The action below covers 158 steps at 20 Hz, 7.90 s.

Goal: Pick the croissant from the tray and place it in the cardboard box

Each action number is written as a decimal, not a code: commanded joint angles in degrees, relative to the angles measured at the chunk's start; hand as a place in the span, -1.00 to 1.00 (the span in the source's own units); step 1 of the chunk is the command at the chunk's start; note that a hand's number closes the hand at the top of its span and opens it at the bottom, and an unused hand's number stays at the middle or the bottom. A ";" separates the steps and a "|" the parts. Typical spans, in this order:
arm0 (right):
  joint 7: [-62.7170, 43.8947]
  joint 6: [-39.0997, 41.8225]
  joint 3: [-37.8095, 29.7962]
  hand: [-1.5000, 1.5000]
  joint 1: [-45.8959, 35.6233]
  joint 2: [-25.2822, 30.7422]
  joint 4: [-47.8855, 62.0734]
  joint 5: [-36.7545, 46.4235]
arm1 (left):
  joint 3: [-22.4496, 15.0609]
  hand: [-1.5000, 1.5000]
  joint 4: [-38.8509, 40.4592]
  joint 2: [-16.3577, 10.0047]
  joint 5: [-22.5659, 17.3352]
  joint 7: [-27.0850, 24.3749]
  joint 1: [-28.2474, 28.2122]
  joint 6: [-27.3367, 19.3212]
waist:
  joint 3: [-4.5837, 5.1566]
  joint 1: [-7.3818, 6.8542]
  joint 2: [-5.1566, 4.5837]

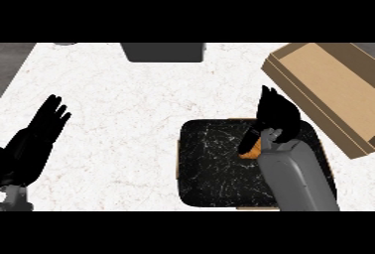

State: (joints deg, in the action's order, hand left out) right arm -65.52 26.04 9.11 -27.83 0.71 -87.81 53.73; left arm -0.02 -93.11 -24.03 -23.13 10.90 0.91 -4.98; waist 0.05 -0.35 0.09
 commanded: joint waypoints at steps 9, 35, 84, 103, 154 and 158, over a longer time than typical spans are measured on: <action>-13.17 3.82 -0.64 -1.00 -2.74 -0.67 5.40 -1.00 | 0.04 0.00 -1.51 1.71 1.76 0.42 -1.34 -0.10 | -0.02 -0.28 0.01; -7.20 -1.78 -1.60 -1.00 0.40 -0.68 15.10 0.38 | 3.70 0.00 1.73 3.48 3.21 0.66 0.28 3.75 | -0.04 -0.06 -0.10; 30.75 -8.43 -10.14 1.00 -23.22 14.28 4.19 7.36 | 10.33 0.00 2.14 5.17 5.44 2.06 1.09 9.44 | 0.01 0.35 -0.02; 48.73 -21.05 -20.19 1.00 -22.53 27.46 27.12 7.18 | 9.73 0.00 -2.54 7.61 7.24 6.38 0.53 8.70 | -0.06 -0.35 -0.21; 87.13 -18.89 -54.38 -1.00 -12.27 48.55 64.86 -33.53 | 12.16 0.00 0.77 9.41 8.66 5.68 3.96 9.95 | -0.12 -0.12 -0.34; 89.32 -21.51 -51.97 -1.00 -13.45 47.88 68.30 -32.57 | 11.50 0.00 1.17 10.23 9.11 5.34 3.54 10.31 | -0.15 -0.73 -0.50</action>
